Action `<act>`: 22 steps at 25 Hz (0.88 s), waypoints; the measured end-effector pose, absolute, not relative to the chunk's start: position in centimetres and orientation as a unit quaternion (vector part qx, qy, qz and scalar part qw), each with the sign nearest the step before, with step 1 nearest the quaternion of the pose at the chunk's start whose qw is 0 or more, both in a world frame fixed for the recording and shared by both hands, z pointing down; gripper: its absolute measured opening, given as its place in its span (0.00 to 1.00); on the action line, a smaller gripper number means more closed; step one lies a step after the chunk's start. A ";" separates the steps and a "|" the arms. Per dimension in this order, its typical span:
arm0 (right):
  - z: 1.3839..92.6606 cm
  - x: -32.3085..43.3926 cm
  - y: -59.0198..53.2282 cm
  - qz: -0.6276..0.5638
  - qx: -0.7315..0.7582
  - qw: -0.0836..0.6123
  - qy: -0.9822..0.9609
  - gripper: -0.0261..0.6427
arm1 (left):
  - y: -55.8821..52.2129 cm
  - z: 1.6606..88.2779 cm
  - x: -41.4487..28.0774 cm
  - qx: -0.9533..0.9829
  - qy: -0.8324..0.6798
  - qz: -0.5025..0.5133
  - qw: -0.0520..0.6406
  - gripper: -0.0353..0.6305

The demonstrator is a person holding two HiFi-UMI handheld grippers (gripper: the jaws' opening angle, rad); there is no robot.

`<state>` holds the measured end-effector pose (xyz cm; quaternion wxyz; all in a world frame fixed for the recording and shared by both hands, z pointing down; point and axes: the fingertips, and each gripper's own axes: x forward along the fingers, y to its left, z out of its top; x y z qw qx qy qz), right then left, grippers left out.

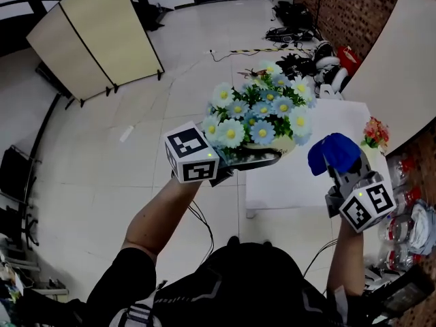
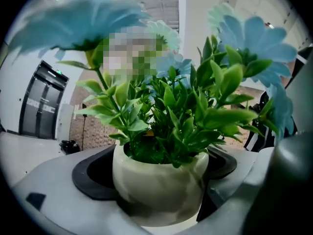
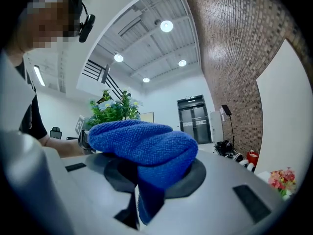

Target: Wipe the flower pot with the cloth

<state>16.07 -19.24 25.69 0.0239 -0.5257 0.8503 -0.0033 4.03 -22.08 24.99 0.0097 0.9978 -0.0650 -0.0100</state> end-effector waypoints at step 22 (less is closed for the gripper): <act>37.2 19.1 -21.5 -0.073 -0.547 0.005 0.834 0.17 | -23.0 55.0 5.9 0.990 -0.054 0.122 0.043 0.85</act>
